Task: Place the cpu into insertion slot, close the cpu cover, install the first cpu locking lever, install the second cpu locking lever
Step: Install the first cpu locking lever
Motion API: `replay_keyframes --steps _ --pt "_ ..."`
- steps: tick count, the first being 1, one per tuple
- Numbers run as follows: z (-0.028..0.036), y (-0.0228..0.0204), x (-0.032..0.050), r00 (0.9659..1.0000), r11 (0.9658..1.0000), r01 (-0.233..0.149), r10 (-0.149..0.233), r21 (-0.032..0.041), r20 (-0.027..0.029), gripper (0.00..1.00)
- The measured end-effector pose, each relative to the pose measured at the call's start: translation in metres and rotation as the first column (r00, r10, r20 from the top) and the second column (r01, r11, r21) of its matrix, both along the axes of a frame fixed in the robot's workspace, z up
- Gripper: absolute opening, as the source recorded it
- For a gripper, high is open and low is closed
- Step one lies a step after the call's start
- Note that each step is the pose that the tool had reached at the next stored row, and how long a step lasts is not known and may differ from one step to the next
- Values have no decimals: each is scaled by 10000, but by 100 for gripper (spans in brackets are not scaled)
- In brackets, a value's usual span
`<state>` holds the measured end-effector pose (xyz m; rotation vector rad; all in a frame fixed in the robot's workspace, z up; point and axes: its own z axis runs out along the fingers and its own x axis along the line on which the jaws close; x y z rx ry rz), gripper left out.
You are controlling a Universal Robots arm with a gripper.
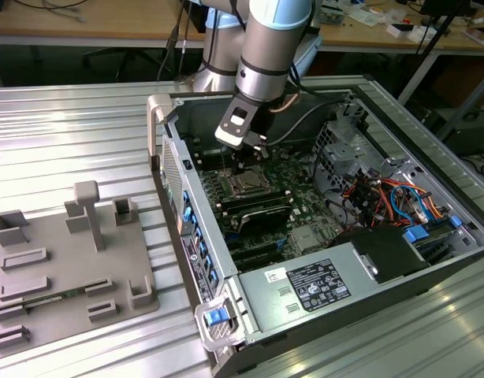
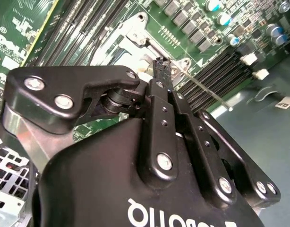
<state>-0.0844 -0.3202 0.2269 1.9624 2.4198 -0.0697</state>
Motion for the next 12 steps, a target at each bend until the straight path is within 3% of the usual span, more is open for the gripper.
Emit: replay_keyframes --steps 3,6,9,11,12 --pt "0 -1 -1 9994 9994 -335 335 0 0 11" --pt "0 -1 -1 9955 9955 -947 947 0 0 11" --pt "0 -1 -1 9873 9873 -1590 1590 0 0 11" --pt "10 -1 -1 9738 9738 -2274 2274 -3 -4 11" --pt "19 -1 -1 9719 9719 -2353 2353 -1 -2 11"
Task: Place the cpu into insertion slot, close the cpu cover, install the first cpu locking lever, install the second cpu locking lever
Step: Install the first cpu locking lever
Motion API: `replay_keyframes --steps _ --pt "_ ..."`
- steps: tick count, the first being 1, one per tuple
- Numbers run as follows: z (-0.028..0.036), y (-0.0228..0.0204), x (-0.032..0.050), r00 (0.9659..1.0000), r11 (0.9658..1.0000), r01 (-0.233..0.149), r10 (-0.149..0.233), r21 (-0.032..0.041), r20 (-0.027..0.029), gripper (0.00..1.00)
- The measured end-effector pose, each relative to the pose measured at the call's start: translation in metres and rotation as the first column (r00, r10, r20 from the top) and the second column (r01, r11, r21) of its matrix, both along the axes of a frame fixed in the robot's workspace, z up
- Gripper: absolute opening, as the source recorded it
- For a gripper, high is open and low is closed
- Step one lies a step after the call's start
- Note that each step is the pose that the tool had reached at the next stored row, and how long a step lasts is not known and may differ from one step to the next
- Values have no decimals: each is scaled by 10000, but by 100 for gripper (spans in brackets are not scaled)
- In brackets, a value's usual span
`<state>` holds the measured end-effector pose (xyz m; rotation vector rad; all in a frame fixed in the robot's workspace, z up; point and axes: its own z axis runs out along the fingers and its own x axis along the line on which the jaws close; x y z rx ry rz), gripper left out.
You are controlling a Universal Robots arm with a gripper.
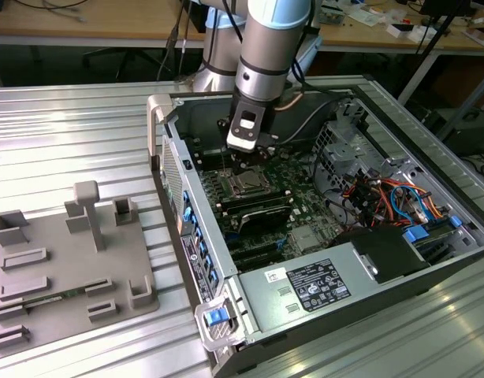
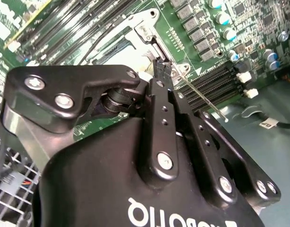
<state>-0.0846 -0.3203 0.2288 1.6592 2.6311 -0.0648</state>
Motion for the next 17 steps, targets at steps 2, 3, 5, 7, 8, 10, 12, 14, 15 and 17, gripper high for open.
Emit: replay_keyframes --steps 2,3,5,7,8,10,12,14,15,17 --pt "32 0 0 9998 9998 -177 177 1 1 11" --pt "57 0 0 9995 9995 -302 302 0 1 11" --pt "65 1 0 9985 9985 -548 548 3 4 11" --pt "67 0 0 9931 9931 -1173 1173 1 2 11" --pt "67 0 0 9877 9877 -1561 1561 1 2 11" --pt "67 0 0 9806 9806 -1963 1963 1 2 11" --pt "75 0 -18 9752 9752 -2213 2213 0 0 11" --pt "89 0 -49 9749 9749 -2226 2226 7 4 11" --pt "97 0 -64 9749 9749 -2226 2226 9 4 11" --pt "114 0 -105 9749 9749 -2227 2227 14 9 11"
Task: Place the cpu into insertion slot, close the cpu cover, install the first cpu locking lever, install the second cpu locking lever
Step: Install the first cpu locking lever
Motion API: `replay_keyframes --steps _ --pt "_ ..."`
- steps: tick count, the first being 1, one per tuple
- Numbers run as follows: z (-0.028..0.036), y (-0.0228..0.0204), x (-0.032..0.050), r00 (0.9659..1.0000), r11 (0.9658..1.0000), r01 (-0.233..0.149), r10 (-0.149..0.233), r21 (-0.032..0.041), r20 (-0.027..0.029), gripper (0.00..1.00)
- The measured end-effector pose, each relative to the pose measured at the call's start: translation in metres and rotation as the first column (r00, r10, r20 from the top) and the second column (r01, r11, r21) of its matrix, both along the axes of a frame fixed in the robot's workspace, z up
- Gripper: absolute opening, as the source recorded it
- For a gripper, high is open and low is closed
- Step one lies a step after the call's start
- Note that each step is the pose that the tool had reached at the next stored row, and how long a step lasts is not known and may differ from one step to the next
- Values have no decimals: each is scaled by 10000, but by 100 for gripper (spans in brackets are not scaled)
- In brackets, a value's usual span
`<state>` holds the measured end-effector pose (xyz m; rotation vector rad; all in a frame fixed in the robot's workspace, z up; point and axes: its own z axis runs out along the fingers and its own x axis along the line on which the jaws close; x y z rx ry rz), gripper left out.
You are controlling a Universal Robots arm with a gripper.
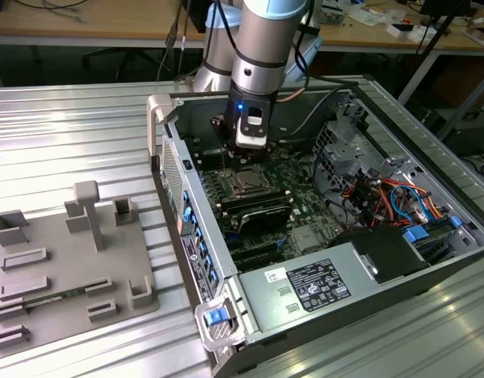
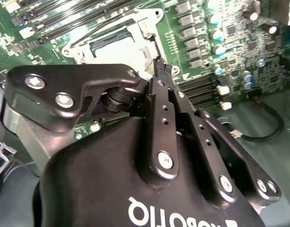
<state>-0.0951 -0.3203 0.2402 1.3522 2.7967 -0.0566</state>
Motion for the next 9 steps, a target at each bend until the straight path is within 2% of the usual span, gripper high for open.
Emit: replay_keyframes --steps 2,3,9 --pt "10 0 -48 10000 10000 -1 1 2 5 11" --pt "22 0 -128 10000 10000 0 0 8 16 11" --pt "51 -2 -269 10000 10000 -3 3 14 38 11"
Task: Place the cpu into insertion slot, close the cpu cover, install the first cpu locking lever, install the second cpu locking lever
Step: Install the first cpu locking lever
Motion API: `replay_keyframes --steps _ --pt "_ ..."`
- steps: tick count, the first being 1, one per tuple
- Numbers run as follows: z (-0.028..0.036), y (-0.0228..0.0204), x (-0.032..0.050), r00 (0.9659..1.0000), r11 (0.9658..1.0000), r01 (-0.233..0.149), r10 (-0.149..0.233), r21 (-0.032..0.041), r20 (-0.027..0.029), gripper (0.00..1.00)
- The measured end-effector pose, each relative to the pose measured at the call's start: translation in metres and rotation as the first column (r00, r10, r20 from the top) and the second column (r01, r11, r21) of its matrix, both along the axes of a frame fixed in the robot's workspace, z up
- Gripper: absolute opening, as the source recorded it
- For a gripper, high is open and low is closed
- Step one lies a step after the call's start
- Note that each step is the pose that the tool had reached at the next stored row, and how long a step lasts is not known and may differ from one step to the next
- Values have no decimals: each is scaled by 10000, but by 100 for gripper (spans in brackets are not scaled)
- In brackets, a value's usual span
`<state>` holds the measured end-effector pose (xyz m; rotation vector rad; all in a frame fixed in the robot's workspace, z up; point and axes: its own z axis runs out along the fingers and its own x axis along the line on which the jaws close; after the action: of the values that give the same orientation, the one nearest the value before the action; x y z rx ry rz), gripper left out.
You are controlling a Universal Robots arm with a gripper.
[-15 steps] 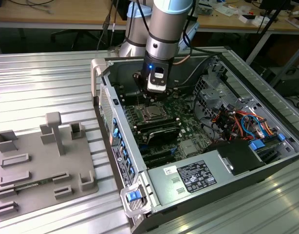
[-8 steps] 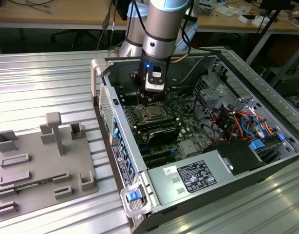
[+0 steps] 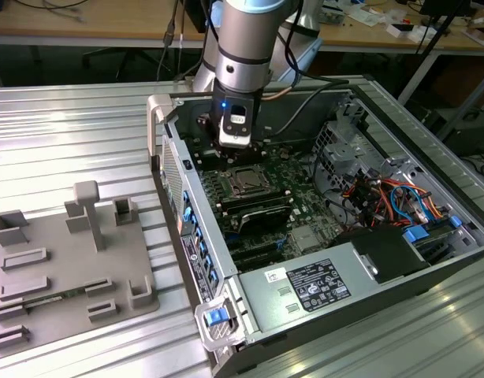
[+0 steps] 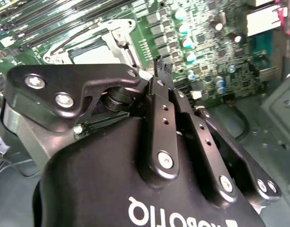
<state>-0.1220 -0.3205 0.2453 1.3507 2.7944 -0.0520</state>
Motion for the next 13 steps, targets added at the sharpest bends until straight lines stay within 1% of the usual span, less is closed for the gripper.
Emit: replay_keyframes --steps 2,7,8,9,11,13 --pt "1 0 -16 10000 10000 -2 2 1 5 11" --pt "2 0 -17 10000 10000 -13 13 3 5 11" --pt "2 0 -17 10000 10000 -72 72 4 4 11" --pt "2 -1 -17 9997 9997 -236 236 3 5 11" --pt "-2 -1 -17 9976 9976 -688 688 3 5 11" --pt "-6 0 -17 9937 9937 -1117 1117 3 5 11"
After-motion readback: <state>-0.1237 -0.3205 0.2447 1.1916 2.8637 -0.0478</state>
